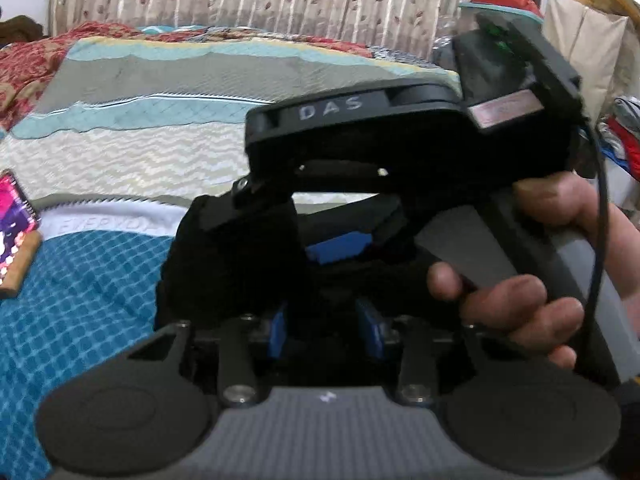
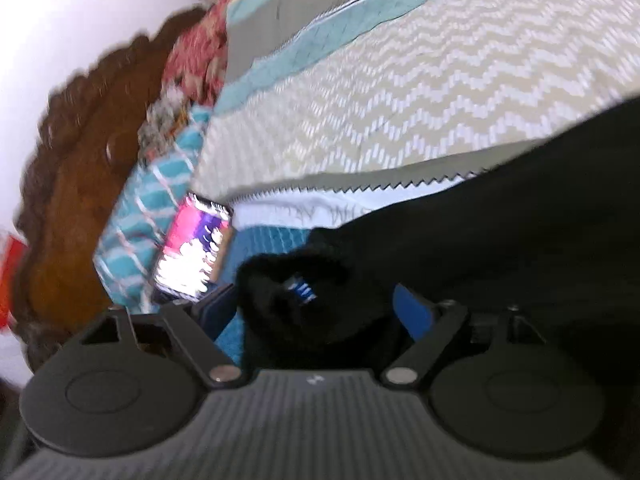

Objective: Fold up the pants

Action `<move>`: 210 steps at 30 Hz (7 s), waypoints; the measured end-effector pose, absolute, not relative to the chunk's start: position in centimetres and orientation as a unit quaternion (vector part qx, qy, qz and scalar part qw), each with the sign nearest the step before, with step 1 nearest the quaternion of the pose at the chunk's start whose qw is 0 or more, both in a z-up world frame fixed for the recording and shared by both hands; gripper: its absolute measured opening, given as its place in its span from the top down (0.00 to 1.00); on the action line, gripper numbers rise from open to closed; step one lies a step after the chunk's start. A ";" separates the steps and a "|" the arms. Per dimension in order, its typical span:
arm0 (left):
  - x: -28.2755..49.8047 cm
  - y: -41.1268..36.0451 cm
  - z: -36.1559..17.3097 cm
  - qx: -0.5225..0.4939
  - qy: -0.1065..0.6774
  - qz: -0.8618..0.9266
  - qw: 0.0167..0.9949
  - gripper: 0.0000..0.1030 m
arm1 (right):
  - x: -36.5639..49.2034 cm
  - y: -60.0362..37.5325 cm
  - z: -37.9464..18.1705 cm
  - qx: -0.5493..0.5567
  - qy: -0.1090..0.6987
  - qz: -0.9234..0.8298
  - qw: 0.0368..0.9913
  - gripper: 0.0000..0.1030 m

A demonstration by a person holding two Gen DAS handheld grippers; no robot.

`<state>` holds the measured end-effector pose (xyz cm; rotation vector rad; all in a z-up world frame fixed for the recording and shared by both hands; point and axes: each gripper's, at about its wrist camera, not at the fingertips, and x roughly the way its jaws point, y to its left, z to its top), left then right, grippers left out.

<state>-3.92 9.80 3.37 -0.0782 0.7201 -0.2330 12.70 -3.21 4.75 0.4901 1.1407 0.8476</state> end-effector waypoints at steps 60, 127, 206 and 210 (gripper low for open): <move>-2.0 1.5 2.9 -0.015 0.400 -0.107 0.910 0.51 | 12.9 -12.2 6.5 0.081 0.386 0.321 0.861 0.64; 8.2 -6.7 3.7 0.072 0.429 -0.041 0.899 0.20 | 2.2 -29.3 2.8 0.319 0.404 0.236 0.824 0.69; 11.9 -12.5 12.5 -0.096 0.498 -0.255 0.823 0.79 | 0.7 -24.0 8.1 0.021 0.266 0.178 0.947 0.82; 11.4 -8.0 13.1 -0.126 0.483 -0.244 0.832 0.79 | 0.6 -21.2 9.5 0.008 0.249 0.213 0.945 0.82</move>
